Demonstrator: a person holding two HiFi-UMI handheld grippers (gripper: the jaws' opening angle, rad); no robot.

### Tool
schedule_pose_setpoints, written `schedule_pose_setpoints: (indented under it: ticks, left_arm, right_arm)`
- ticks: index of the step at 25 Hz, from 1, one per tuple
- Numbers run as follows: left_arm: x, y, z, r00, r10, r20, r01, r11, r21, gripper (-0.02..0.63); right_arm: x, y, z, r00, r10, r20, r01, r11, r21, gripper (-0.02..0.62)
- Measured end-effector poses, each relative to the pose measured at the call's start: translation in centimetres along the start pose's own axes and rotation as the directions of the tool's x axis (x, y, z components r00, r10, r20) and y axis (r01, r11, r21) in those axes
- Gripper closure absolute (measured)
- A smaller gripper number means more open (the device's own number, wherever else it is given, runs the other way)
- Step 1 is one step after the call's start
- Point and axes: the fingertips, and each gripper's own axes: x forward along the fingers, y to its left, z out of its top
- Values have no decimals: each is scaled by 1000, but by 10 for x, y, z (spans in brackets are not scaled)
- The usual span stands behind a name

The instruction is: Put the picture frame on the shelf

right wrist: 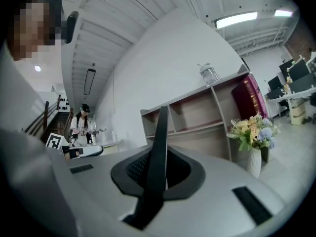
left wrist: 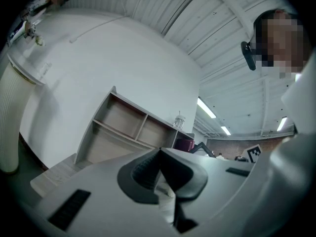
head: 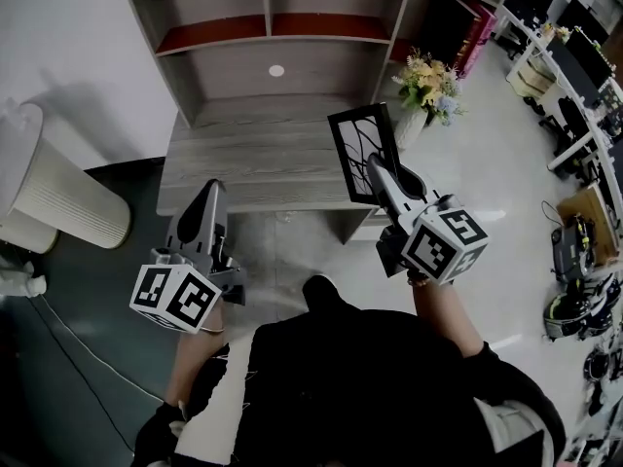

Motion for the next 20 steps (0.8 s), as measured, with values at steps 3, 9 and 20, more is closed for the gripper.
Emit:
schedule_pose_setpoints:
  ticks: [3, 9, 20]
  left_arm:
    - [3, 6, 4, 999, 18, 26, -18, 1000, -6, 595]
    - [35, 29, 22, 997, 51, 60, -52, 999, 17, 595]
    - [79, 58, 54, 981, 151, 119, -159, 985, 61, 595]
  right_arm:
    - [10, -2, 3, 1000, 23, 10, -23, 1000, 9, 561]
    - [63, -12, 20, 997, 82, 15, -81, 996, -34, 561]
    - [146, -47, 66, 984, 171, 59, -168, 985, -39, 561]
